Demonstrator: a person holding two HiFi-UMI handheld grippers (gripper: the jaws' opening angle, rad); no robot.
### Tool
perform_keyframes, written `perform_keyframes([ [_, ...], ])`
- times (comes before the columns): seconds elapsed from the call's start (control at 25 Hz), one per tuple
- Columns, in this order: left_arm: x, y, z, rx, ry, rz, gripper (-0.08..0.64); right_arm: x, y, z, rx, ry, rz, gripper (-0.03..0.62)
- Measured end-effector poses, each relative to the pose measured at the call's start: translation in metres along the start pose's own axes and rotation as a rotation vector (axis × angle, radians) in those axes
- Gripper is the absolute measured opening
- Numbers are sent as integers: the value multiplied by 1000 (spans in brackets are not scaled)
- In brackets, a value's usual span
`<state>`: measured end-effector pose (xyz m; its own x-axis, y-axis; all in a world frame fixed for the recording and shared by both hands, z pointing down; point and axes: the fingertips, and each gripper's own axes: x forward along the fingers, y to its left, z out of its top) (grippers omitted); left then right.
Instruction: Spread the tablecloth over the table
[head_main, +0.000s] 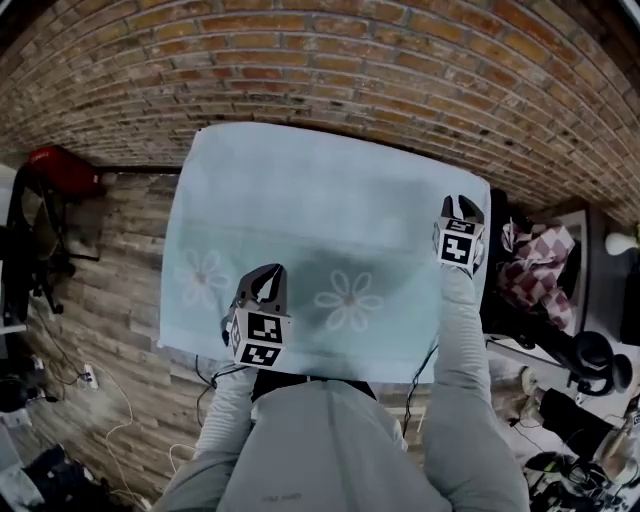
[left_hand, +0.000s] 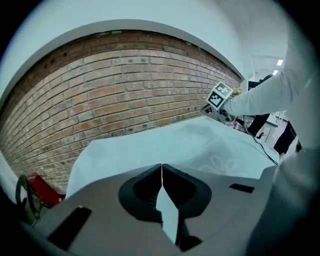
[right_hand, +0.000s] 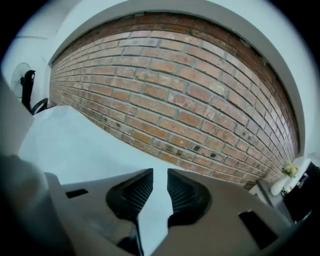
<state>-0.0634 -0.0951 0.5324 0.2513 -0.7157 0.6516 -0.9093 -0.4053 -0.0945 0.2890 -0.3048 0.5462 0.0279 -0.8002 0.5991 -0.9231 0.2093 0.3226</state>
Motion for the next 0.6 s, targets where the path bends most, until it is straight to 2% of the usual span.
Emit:
perform_keyframes([
  [0.2,-32,57,-40,-72,28,61,26,-48,115,13,-21,-47,163,71],
  [0.44,-76,141,-116,-182,122,141,26,-107,275,29,-108,-88,387,69],
  [0.6,-97,193,-164,-254,157,177,36,-141,360,41,-137,-112,485,69],
])
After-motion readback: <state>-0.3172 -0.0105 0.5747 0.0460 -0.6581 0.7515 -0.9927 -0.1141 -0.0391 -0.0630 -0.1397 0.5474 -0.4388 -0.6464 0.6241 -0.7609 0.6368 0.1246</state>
